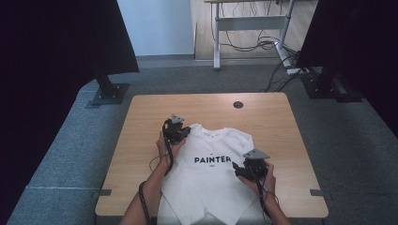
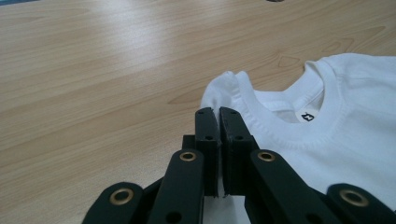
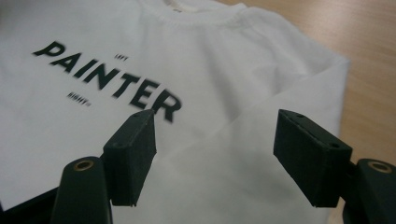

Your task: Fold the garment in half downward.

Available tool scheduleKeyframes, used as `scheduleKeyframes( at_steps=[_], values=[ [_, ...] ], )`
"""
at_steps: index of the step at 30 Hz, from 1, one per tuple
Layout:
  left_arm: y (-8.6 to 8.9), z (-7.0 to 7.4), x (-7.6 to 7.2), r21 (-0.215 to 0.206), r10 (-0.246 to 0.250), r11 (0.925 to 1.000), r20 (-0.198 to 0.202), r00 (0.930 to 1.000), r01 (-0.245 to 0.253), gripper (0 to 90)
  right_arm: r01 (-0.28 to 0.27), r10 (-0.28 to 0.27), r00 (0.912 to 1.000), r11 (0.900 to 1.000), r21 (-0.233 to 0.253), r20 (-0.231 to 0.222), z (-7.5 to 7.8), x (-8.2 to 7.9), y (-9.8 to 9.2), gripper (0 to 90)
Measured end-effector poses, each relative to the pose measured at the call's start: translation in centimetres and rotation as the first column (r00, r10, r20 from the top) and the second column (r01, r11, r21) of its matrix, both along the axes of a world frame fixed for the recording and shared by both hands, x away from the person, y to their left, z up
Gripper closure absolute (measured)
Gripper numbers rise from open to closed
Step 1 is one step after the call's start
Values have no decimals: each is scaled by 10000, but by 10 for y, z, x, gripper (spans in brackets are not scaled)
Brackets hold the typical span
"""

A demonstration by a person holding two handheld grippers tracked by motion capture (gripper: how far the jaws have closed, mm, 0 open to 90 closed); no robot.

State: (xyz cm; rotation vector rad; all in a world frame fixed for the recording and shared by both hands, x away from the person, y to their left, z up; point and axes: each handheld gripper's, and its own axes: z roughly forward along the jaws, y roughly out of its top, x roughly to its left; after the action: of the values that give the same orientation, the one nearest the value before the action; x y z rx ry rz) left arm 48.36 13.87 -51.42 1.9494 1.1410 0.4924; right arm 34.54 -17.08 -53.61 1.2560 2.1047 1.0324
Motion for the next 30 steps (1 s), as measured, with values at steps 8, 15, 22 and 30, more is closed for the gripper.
scheduleKeyframes(
  at_steps=[8, 15, 22, 30],
  values=[
    [0, 1, -2, -27, -18, 10000, 127, 9999, 18, 863, 345, -347, 9976, 9994, -46, -592, 4, 52, -13, 296],
    [-1, 0, -1, 78, -63, 10000, 124, 9999, 62, 863, 542, -562, 9939, 9983, -234, -948, 4, 88, -13, 298],
    [-3, 1, -2, 108, -34, 9999, 138, 9999, 32, 863, 352, -425, 9926, 9972, -654, -1138, 7, 117, -5, 294],
    [-5, 4, -3, 107, 71, 9999, 79, 9999, -71, 863, 119, -216, 9888, 9978, -658, -1477, 10, 140, 3, 298]
  ],
)
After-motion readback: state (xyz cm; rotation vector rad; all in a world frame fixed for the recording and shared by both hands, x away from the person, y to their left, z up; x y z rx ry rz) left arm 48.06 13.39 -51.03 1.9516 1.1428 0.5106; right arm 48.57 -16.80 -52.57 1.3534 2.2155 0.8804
